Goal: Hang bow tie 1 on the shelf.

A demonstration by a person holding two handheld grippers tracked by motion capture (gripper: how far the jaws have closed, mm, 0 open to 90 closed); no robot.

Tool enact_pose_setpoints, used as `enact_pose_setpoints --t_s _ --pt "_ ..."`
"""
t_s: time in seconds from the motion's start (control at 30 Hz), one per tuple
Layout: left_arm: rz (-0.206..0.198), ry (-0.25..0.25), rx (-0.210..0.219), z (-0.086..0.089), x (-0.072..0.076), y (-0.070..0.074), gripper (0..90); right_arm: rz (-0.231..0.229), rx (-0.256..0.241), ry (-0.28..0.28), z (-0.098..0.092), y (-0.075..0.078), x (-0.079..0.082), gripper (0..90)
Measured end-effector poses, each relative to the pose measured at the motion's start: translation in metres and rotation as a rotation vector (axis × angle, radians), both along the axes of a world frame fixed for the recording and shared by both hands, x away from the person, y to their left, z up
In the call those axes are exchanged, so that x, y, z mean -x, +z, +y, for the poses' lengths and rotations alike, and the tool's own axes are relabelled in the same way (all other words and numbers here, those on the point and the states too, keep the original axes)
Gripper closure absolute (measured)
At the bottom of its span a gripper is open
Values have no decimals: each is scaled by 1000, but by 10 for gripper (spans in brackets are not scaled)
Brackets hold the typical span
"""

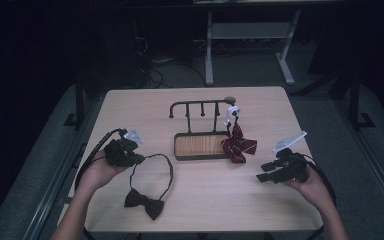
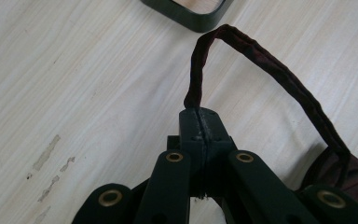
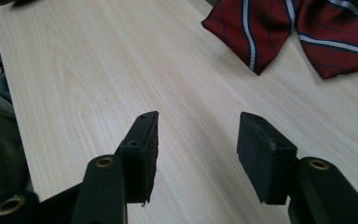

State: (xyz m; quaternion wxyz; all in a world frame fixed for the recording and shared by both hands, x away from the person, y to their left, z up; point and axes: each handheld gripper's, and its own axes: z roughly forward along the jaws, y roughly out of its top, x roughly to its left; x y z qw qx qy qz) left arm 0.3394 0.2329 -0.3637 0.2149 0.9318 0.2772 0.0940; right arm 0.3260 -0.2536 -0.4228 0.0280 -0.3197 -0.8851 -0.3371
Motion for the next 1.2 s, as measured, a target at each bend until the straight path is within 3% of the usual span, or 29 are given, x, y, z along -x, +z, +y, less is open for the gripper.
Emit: enact_pose_setpoints --t_s 1.2 --pt "-63 -62 3 -10 9 49 900 -12 4 -5 -3 4 -1 487"
